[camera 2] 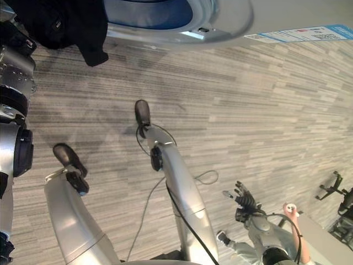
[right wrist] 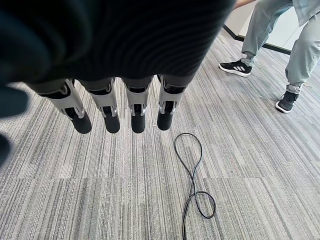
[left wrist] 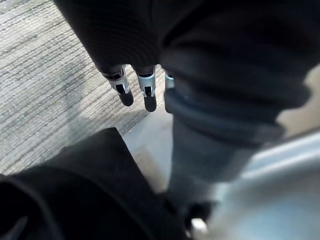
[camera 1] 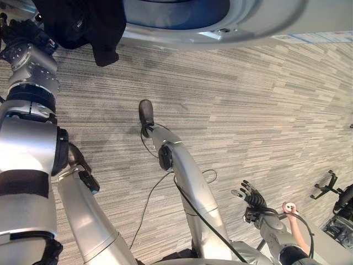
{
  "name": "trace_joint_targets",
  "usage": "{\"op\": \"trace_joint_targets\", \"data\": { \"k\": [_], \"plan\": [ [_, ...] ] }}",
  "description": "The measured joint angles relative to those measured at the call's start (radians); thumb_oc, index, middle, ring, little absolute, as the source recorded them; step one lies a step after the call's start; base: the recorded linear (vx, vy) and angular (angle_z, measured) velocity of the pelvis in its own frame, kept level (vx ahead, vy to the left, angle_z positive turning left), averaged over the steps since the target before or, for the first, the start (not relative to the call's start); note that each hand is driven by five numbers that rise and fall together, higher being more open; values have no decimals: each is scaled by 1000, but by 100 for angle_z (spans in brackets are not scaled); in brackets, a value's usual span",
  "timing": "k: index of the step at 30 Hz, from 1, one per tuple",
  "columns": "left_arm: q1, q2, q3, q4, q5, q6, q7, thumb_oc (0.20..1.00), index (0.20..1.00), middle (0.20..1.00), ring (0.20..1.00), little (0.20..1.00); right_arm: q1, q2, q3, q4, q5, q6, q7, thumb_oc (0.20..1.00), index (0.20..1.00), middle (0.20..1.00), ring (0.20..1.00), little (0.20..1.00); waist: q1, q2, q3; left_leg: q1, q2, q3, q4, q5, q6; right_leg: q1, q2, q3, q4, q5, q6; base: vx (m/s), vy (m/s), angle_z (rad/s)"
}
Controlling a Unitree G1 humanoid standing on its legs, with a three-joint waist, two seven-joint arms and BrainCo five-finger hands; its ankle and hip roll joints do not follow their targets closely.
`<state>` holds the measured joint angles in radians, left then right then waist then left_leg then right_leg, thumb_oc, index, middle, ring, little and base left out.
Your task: Grab the laundry basket,head to the washer,open it,put in the laundry and shut it.
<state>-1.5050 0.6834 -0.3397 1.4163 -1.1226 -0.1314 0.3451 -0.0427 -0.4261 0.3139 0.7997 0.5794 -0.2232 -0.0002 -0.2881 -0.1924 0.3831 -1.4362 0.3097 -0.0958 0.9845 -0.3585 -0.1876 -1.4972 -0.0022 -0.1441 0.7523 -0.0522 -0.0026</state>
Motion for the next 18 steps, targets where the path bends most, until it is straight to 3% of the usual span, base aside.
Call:
{"op": "trace_joint_targets", "data": {
  "k": [7, 15, 18],
  "plan": [
    [0, -69, -22, -26, -19, -5, -1, 200, 200, 200, 200, 200, -1, 1, -24, -5, 7, -8, 0, 1000, 1000, 1000, 1000, 1000, 25, 21, -1, 14, -25, 12, -63, 36, -4, -2, -22, 3, -20, 5, -4, -21, -2, 13],
    [51, -112, -38, -67, -49, -6, -5, 200, 200, 200, 200, 200, 0, 7, -15, 8, 8, -17, 1, 1000, 1000, 1000, 1000, 1000, 24, 44, 14, 212, -71, 85, -357, 172, -2, 132, -52, 32, -194, 78, -8, -35, -33, 17],
    [72, -127, -38, -67, -57, -6, -3, 200, 200, 200, 200, 200, 0, 7, -11, 10, 8, -18, 0, 1000, 1000, 1000, 1000, 1000, 25, 47, 15, 281, -78, 97, -441, 206, -9, 169, -56, 31, -213, 75, -11, -28, -25, 13]
  ]
}}
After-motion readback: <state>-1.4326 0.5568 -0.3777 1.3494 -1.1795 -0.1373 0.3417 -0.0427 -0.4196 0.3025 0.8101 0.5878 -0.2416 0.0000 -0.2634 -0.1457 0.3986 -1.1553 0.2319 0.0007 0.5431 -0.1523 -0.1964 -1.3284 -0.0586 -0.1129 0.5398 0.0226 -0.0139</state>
